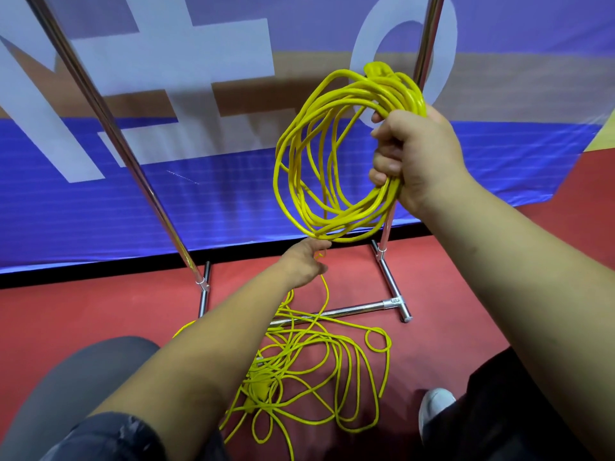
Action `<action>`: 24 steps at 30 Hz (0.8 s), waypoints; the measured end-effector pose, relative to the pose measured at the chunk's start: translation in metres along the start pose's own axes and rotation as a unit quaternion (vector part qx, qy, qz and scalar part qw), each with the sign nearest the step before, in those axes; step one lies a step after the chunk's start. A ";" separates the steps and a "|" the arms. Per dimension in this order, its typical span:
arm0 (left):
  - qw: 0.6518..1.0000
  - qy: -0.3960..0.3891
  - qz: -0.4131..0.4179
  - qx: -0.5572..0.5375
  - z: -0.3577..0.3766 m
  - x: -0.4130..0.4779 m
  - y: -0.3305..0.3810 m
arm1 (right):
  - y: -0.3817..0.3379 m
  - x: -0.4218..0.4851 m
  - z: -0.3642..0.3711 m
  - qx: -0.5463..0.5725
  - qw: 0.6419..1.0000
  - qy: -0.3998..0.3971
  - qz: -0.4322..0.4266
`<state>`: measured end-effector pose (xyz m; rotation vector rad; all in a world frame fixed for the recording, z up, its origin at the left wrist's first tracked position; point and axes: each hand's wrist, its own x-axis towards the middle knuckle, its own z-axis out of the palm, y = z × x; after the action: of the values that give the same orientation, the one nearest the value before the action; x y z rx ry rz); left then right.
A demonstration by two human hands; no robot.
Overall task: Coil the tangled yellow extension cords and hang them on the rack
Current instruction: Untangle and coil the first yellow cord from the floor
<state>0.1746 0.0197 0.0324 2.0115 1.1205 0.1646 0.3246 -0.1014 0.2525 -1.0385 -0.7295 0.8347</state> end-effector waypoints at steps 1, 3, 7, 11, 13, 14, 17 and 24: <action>0.999 0.021 -0.011 -0.022 0.002 0.001 0.000 | 0.001 0.001 -0.001 -0.015 1.000 0.008 -0.008; 0.997 0.060 -0.018 -0.040 0.002 0.000 0.001 | 0.003 0.002 -0.004 -0.056 0.998 0.026 -0.030; 0.990 0.085 -0.019 -0.112 -0.008 -0.007 0.008 | 0.011 0.008 -0.011 -0.181 0.979 0.064 -0.073; 0.944 0.043 -0.067 -0.320 -0.030 -0.024 0.037 | 0.018 0.014 -0.017 -0.287 0.950 0.098 -0.080; 0.921 0.032 -0.062 -0.382 -0.047 -0.037 0.053 | 0.023 0.016 -0.018 -0.313 0.941 0.101 -0.082; 0.923 0.035 -0.042 -0.380 -0.057 -0.043 0.059 | 0.026 0.017 -0.018 -0.320 0.938 0.100 -0.082; 0.967 0.093 0.056 -0.228 -0.085 -0.064 0.073 | 0.032 0.019 -0.015 -0.335 0.935 0.097 -0.070; 0.941 0.236 0.199 0.139 -0.134 -0.100 0.105 | 0.046 0.021 -0.007 -0.329 0.940 0.083 -0.043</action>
<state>0.1219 -0.0065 0.2212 2.5220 1.0423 0.7689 0.3299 -0.0743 0.2100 -1.6392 -0.9274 0.4146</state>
